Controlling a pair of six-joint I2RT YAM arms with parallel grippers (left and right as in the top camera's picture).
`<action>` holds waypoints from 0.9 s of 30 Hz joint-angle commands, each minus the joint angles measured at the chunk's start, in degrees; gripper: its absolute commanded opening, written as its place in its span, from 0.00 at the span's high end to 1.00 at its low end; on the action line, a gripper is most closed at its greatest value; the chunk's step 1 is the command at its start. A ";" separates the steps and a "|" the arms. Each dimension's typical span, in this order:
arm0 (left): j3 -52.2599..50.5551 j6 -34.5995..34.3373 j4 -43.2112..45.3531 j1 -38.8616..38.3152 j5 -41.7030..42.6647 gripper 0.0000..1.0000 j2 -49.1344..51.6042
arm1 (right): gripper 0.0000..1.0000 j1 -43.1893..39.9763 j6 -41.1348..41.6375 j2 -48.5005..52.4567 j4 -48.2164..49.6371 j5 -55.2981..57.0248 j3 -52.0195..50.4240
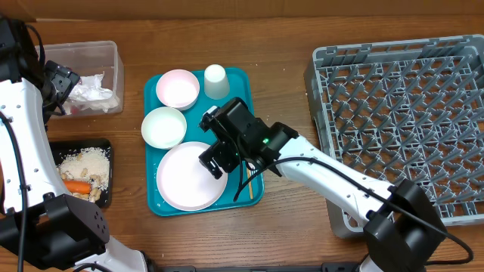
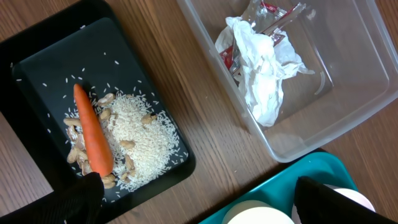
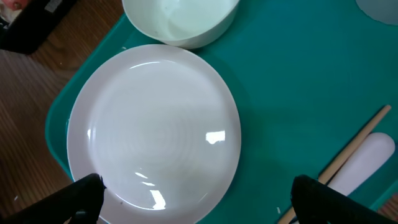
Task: Sort waste into correct bins and load items into the dishwasher rack
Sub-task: 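Lower the right gripper to the rim of the white plate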
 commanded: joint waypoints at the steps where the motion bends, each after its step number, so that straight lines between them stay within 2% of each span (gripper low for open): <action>1: 0.31 0.68 -0.09 0.13 -1.20 0.00 -0.15 | 0.00 0.11 1.49 2.36 -2.67 1.22 5.79; 6: 0.31 0.68 -0.09 0.13 -1.18 0.00 -0.15 | 0.00 0.04 3.80 9.55 -16.55 0.70 18.64; 10: 0.31 0.66 -0.09 0.13 -1.20 0.00 -0.15 | 0.00 0.04 3.80 15.89 -22.82 0.48 24.44; 27: 0.31 0.66 -0.09 0.13 -1.18 0.00 -0.15 | 0.00 0.39 3.82 21.00 -21.07 0.48 24.61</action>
